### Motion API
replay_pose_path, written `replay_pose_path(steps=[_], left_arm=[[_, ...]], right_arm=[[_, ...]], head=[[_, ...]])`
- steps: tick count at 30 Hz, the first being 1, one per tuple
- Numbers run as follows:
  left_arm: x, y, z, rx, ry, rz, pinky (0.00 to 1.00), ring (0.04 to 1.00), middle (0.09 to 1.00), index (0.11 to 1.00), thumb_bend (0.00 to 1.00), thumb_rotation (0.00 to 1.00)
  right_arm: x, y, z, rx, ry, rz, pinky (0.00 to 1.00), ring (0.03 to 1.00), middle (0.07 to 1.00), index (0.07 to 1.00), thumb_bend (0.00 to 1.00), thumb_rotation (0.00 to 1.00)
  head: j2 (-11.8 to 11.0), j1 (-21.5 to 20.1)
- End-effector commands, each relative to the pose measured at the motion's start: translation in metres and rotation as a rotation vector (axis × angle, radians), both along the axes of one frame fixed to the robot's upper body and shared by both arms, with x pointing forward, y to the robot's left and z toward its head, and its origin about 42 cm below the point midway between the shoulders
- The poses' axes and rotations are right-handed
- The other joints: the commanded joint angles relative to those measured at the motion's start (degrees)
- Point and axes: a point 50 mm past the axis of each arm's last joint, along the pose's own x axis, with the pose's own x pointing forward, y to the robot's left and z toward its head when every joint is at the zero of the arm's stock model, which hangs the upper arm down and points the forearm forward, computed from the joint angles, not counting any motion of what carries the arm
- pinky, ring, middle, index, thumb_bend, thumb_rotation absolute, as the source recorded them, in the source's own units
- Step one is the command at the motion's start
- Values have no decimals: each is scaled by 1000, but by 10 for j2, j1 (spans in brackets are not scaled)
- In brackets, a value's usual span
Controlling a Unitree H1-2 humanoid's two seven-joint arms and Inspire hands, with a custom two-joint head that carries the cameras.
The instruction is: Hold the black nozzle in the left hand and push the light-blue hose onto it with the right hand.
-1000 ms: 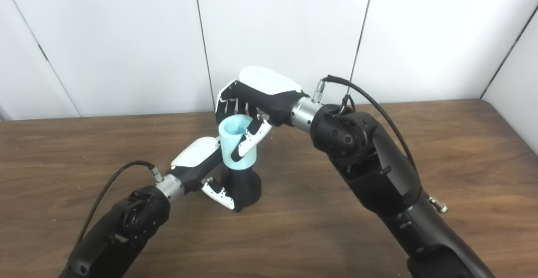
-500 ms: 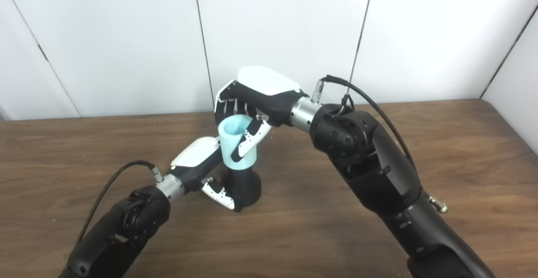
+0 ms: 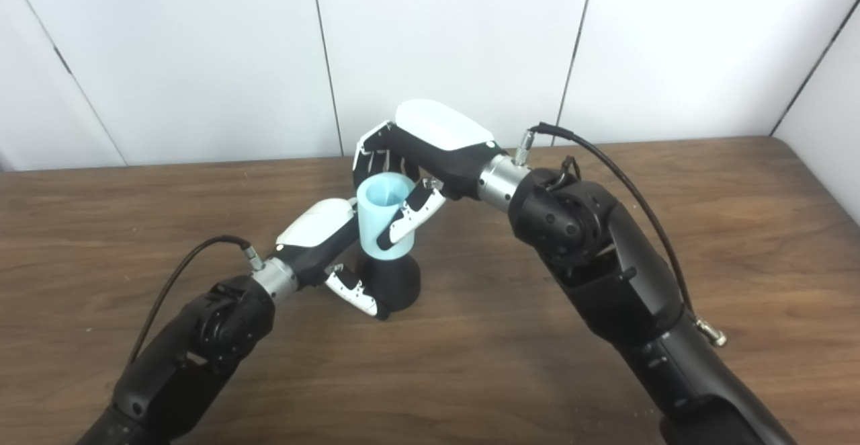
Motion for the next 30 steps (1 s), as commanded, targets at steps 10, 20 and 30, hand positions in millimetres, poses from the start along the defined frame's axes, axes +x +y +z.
replay_pose_path(steps=[10,20,30], left_arm=[[-3,0,-7,44,32,-11,1000,625,462,498,526,0],[-3,0,-10,43,36,-10,1000,625,459,500,526,0],[-2,-1,-11,47,37,-13,1000,622,453,501,525,0]], right_arm=[[-6,-3,-18,-30,56,-2,363,426,479,533,499,0],[-11,-3,14,-55,-117,-12,473,717,822,801,894,103],[-10,-12,27,-49,-228,-73,738,908,974,928,943,213]], head=[[1,-2],[-3,-4],[-8,-4]])
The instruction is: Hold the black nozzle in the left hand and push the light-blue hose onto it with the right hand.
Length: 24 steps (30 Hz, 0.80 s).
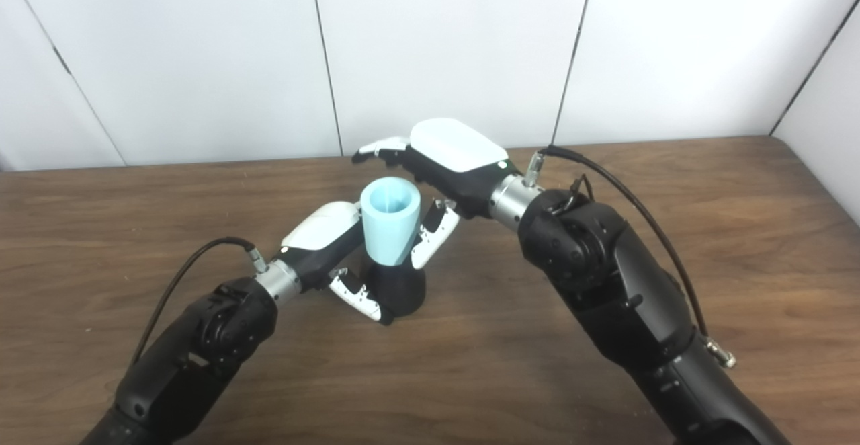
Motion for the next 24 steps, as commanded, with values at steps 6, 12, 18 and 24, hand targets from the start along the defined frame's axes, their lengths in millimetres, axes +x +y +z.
replay_pose_path(steps=[6,12,18,24], left_arm=[[0,1,-10,54,33,-6,1000,622,454,501,525,0],[1,1,-9,57,32,-7,1000,621,455,500,526,0],[2,2,-8,59,33,-7,1000,622,458,498,526,0],[2,2,-10,56,38,-4,1000,620,458,498,526,0]], right_arm=[[-2,-1,33,26,-133,-6,769,969,1000,986,928,199],[-9,-2,37,20,-128,3,788,986,1000,998,927,205],[-18,-5,39,1,-103,42,851,1000,1000,1000,938,220],[-26,-16,28,-26,20,157,912,1000,1000,1000,966,294]], head=[[0,-3],[-2,-2],[-2,-2],[-2,-2]])
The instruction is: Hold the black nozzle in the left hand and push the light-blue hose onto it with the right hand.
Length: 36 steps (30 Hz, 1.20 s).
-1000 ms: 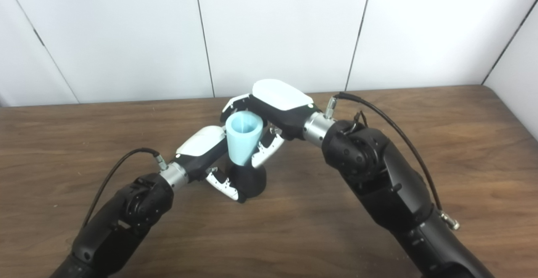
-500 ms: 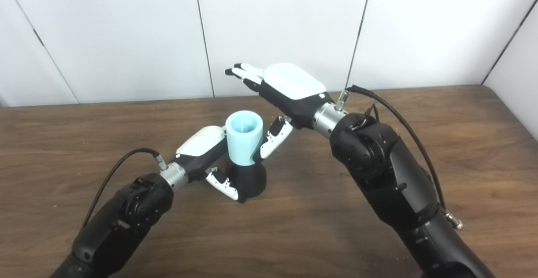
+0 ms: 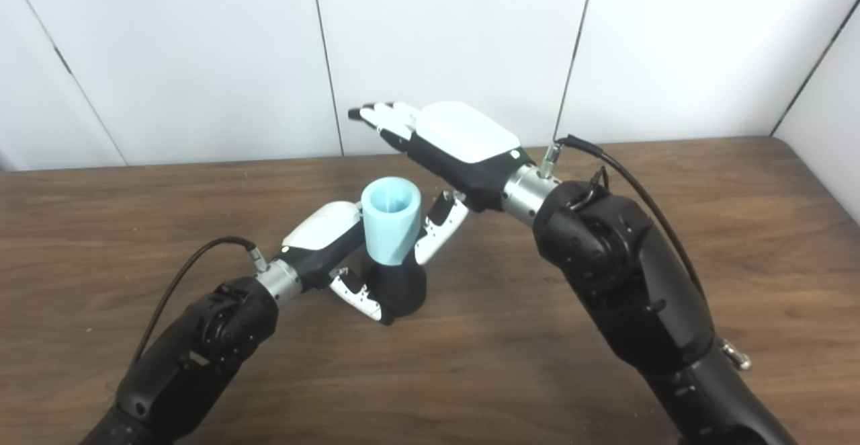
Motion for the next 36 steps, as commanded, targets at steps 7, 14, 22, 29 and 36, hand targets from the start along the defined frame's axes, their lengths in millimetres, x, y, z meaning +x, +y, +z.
replay_pose_path(steps=[7,14,22,29,36], left_arm=[[1,3,-8,57,34,-1,1000,621,458,498,526,0],[1,3,-8,59,32,0,1000,623,459,498,526,0],[0,3,-9,59,33,1,1000,622,453,500,526,0],[0,4,-9,59,32,1,1000,623,452,500,526,0],[0,3,-8,59,30,1,1000,625,456,498,526,0]], right_arm=[[-4,-9,8,-11,27,78,993,1000,1000,1000,929,434],[-5,-10,6,-25,44,91,1000,1000,1000,1000,878,552],[-6,-11,1,-55,61,92,1000,1000,1000,1000,842,604],[-7,-9,3,-57,52,88,1000,1000,1000,1000,836,600],[-11,-7,-4,-61,40,101,1000,1000,1000,1000,830,595]], head=[[0,-1],[0,3],[0,3],[0,2],[1,3]])
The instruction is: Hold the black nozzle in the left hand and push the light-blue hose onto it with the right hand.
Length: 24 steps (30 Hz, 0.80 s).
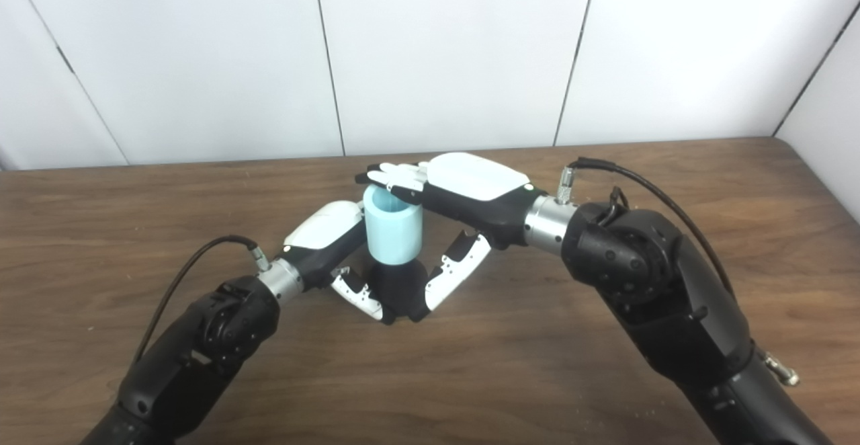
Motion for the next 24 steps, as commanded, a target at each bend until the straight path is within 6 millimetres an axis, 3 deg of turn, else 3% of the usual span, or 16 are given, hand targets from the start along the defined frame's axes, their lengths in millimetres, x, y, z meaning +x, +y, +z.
replay_pose_path(steps=[1,11,24], left_arm=[[0,3,-8,59,29,-2,1000,623,456,498,526,0],[1,3,-7,58,30,-4,1000,620,455,499,526,0],[2,3,-5,57,28,-5,1000,620,453,500,526,0]], right_arm=[[-5,1,8,-10,-61,36,1000,1000,1000,1000,826,590],[2,-1,-3,-114,-25,24,1000,1000,1000,992,814,579],[1,0,-16,-171,30,4,1000,1000,1000,986,850,661]], head=[[0,1],[1,1],[2,2]])
